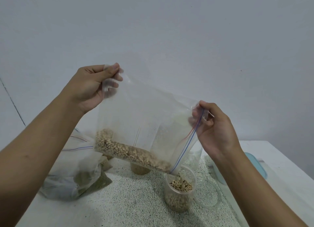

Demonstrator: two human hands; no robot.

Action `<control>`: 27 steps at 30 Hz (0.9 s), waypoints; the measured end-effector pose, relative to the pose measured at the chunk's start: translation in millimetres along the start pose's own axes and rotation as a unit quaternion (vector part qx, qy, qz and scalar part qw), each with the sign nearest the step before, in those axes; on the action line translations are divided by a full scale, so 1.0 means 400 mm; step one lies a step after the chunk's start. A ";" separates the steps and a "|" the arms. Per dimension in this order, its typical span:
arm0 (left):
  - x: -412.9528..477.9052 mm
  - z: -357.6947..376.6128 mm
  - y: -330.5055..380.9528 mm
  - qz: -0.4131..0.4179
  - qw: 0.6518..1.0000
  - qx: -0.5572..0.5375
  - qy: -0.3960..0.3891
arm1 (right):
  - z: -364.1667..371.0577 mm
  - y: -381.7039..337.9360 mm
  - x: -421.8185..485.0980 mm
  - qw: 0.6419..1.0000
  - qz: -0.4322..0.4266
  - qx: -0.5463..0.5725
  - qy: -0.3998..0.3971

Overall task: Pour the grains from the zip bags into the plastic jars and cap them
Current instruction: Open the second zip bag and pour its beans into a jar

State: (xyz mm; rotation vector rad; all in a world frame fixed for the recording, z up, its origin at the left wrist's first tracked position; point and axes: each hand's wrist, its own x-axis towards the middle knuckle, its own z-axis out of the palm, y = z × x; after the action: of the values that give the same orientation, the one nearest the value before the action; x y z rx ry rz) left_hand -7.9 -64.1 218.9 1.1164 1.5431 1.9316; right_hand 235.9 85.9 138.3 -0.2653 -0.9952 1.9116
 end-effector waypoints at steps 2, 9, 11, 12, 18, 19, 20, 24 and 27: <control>0.000 0.002 0.001 -0.001 1.000 -0.001 -0.001 | 0.000 -0.001 0.000 1.000 0.000 0.001 0.003; 0.003 0.011 0.001 -0.001 1.000 0.001 -0.002 | -0.008 -0.005 0.002 1.000 0.002 -0.006 0.004; 0.006 0.014 -0.001 -0.001 1.000 0.002 -0.004 | -0.011 -0.006 0.003 1.000 0.000 -0.005 0.006; 0.008 0.015 -0.003 -0.001 1.000 0.002 -0.005 | -0.013 -0.007 0.004 1.000 -0.001 -0.005 0.007; 0.017 0.028 -0.012 -0.005 1.000 0.000 -0.010 | -0.024 -0.014 0.012 1.000 -0.005 -0.018 0.013; 0.018 0.030 -0.014 -0.007 1.000 -0.001 -0.009 | -0.027 -0.015 0.013 1.000 -0.006 -0.019 0.015; 0.019 0.034 -0.016 -0.008 1.000 -0.003 -0.009 | -0.030 -0.016 0.014 1.000 -0.007 -0.020 0.017; 0.020 0.048 -0.023 -0.013 1.000 -0.002 -0.015 | -0.044 -0.019 0.012 1.000 -0.003 -0.016 0.025; 0.020 0.057 -0.026 -0.015 1.000 0.001 -0.021 | -0.053 -0.023 0.008 1.000 -0.001 -0.010 0.030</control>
State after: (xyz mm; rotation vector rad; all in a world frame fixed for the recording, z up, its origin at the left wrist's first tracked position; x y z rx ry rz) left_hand 4.1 -41.3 212.9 1.1197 1.5314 1.8763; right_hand 251.6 102.0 131.8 -0.3310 -0.9752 1.8830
